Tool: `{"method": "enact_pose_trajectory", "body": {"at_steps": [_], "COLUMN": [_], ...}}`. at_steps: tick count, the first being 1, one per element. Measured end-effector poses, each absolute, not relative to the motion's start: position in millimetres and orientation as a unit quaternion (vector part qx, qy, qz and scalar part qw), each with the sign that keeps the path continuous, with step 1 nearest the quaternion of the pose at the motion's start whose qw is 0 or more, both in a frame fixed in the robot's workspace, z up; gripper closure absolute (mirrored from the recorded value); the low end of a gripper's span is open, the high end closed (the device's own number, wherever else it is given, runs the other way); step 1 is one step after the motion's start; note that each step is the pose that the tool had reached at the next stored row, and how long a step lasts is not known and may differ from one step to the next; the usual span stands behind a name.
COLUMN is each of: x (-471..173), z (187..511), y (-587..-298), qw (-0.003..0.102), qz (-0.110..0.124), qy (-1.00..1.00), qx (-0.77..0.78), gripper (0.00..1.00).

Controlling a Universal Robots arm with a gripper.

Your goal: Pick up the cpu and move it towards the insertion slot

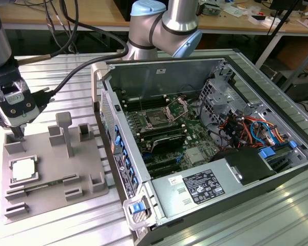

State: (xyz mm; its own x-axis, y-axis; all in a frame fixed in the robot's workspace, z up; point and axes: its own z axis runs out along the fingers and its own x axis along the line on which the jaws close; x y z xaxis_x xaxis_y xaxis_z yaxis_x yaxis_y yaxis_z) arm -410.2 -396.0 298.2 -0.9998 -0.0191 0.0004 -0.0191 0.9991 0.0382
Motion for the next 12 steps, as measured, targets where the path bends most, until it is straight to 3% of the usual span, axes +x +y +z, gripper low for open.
{"method": "enact_pose_trajectory", "body": {"at_steps": [12], "x": [-411.0], "z": [294.6], "y": [-398.5], "qw": [0.000], "qz": [-0.019], "qy": [-1.000], "qx": [0.010], "gripper": [0.89]}}
